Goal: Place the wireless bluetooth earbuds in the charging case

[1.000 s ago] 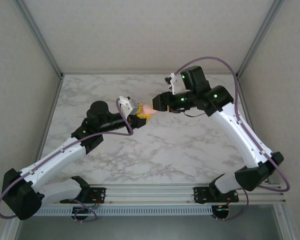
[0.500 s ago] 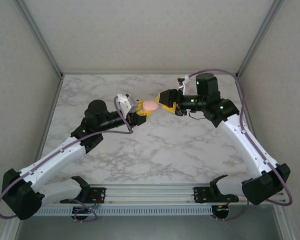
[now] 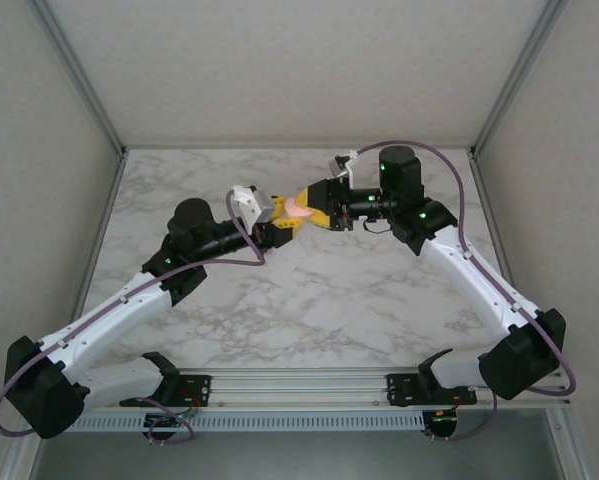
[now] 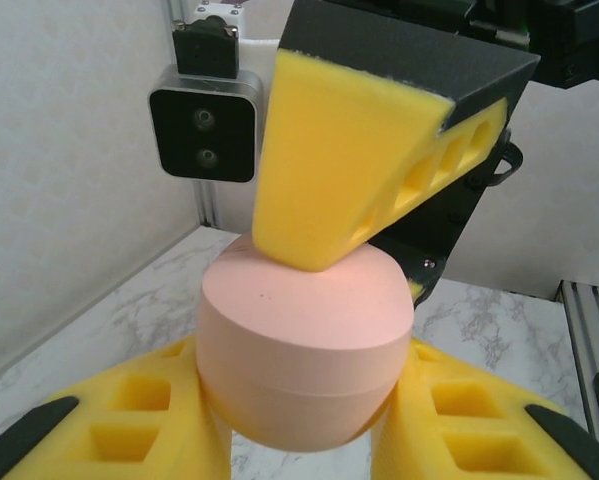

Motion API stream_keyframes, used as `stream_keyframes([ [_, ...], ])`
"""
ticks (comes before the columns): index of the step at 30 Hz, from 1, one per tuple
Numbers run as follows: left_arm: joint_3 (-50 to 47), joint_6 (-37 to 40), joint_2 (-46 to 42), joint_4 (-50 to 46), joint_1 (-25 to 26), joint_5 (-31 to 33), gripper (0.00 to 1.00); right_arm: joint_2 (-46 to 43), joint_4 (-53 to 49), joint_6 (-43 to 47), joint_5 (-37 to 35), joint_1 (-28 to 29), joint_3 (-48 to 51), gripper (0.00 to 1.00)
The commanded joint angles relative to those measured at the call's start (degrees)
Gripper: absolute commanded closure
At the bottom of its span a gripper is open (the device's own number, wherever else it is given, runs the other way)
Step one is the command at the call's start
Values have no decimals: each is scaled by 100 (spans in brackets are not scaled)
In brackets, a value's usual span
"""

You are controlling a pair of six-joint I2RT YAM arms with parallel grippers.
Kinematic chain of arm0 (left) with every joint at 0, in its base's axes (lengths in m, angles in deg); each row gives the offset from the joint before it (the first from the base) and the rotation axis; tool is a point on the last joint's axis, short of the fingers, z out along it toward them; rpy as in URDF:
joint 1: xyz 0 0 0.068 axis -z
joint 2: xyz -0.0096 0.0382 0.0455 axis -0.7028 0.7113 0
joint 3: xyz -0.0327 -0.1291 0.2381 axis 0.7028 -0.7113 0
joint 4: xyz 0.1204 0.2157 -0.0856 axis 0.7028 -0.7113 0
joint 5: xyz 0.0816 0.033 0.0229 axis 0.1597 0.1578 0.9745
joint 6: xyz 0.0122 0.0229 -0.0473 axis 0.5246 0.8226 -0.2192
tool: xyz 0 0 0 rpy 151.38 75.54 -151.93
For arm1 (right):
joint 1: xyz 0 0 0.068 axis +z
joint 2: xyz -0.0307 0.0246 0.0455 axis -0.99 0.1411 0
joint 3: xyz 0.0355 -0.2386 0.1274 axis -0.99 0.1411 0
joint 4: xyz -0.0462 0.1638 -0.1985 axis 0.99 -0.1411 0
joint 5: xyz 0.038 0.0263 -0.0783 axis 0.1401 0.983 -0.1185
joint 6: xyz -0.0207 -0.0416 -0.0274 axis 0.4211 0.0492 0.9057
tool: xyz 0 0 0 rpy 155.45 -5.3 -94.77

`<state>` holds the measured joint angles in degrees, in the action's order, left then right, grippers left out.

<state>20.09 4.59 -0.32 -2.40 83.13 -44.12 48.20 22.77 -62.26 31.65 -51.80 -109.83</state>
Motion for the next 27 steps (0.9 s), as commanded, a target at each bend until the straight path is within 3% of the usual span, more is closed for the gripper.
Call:
stream_keyframes([
  [1, 221, -80, 40, 234, -1, -5, 80, 14, 683, -298, 337, 69, 174, 59],
  [6, 250, 75, 84, -93, 1, 300, 72, -149, 123, 96, 40, 29, 219, 78],
  [9, 296, 140, 176, -326, -7, 306, 54, -305, 73, 151, -264, -58, 328, 82],
  [16, -53, 149, 90, -717, -7, 693, 33, -678, 62, 233, -1369, -484, 913, 85],
  [18, -364, 45, -78, -723, -7, 988, 32, -636, -158, 351, -1902, -613, 1169, 85],
  [22, -980, -396, -631, -596, -37, 1901, 29, 99, -241, 804, -2436, -719, 1582, 84],
  [27, -1301, -732, -1242, -854, -153, 3036, 18, 1425, 541, 899, -2115, -697, 1731, 84],
])
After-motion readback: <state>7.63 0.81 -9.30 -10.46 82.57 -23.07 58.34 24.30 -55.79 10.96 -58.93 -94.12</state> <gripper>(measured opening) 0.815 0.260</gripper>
